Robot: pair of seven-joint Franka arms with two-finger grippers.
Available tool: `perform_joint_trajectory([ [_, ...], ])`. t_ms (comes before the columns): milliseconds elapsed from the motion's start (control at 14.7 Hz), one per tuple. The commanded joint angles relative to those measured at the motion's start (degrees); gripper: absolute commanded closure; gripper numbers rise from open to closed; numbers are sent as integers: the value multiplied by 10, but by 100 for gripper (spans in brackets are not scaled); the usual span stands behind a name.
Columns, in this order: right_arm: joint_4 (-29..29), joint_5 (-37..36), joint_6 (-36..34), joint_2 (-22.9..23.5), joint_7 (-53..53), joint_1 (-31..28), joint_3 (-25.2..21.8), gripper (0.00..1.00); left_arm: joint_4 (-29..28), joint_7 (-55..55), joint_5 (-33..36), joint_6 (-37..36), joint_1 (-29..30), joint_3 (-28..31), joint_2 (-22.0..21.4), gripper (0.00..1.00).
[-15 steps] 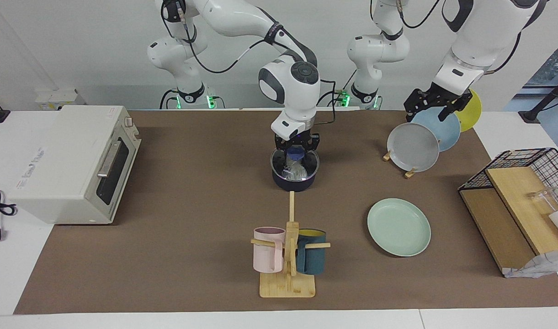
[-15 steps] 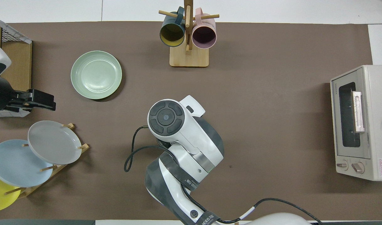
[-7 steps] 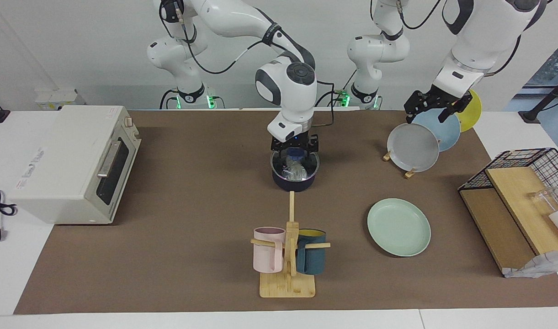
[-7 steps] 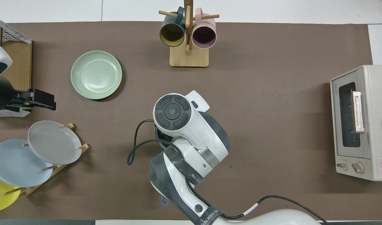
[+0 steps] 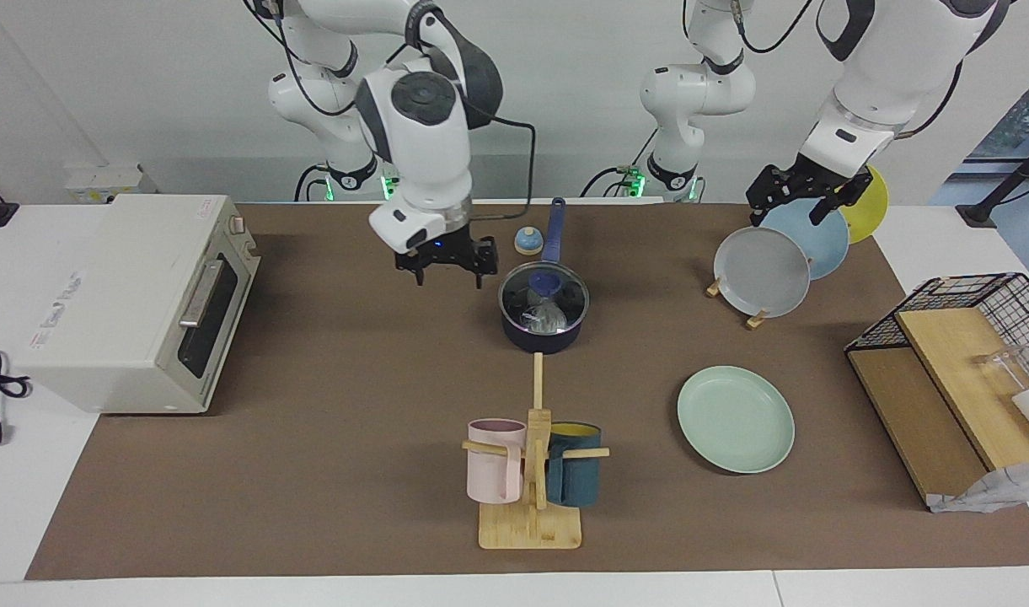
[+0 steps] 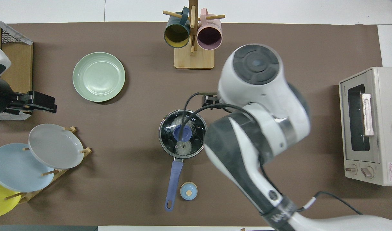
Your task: Transfer vermicelli from plate to pot
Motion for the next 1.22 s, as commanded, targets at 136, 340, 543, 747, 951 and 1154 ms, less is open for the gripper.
perform_joint_trajectory([
  [136,-22,1,-115,-101,-137,-93,1,0,1,6,10,-1,8,-2,-6,0],
  [340,-48,0,-126,-115,-228,-149,-5,0,1,6,10,-2,8,-2,-6,0],
  [543,-59,1,-119,-123,-266,-160,-13,0,1,6,10,-3,7,-3,-6,0],
  [747,-52,-6,-103,-117,-275,-178,-13,0,1,6,10,-3,8,-2,-6,0],
  [951,-53,-18,-100,-114,-279,-190,-11,0,1,6,10,-3,7,-3,-6,0],
  [1154,-58,-17,-99,-114,-294,-213,-5,0,1,6,10,-3,8,-2,-6,0],
])
